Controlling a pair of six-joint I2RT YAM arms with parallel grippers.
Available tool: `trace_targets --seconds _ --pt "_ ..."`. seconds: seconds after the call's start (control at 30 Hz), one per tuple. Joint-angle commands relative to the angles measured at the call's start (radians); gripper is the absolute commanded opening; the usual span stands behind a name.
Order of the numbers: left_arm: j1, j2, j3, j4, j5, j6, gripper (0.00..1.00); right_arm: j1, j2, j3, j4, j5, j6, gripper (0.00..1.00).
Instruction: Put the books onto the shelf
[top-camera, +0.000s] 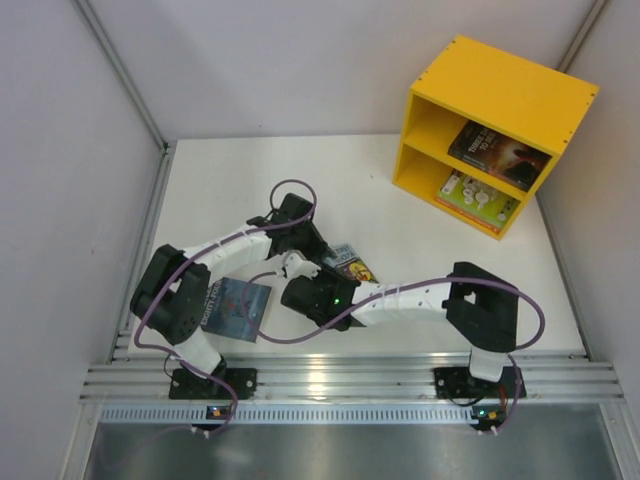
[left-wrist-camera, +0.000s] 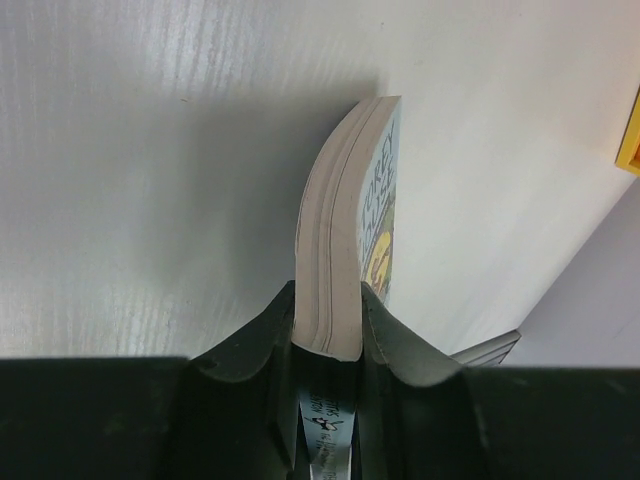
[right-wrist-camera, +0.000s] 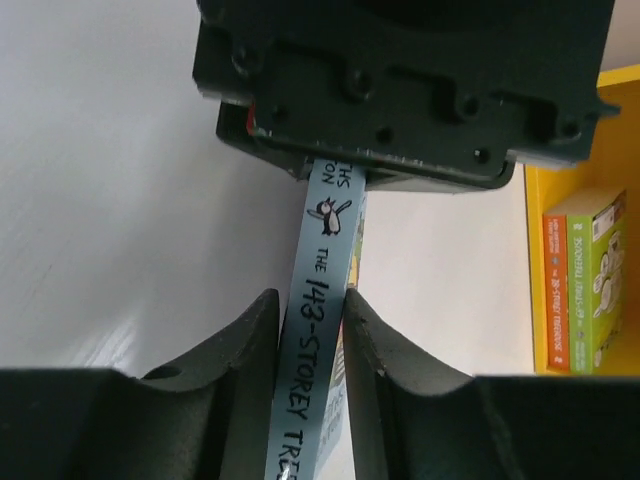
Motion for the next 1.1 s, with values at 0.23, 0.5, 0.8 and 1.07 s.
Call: trace_targets --seconds 0.23,0.5,0.8,1.07 --pt "0.004 -0.072 0.021 -0.034 -0.027 0.022 0.19 -0.047 0.049 0.092 -0.103 0.14 -0.093 0.0" --pt "0.138 -0.183 0.182 -0.174 -0.088 0.103 0.68 -0.179 -0.093 0.017 0.031 0.203 -0.407 0.0" --pt "0.35 -0.275 0.246 -0.25 -0.139 0.239 0.72 -0.324 -0.178 -0.034 0.314 0.206 -0.818 0.0" --pt "0.35 -0.374 0.093 -0.186 -0.094 0.322 0.72 -0.481 -0.15 -0.121 0.699 0.131 -1.141 0.0"
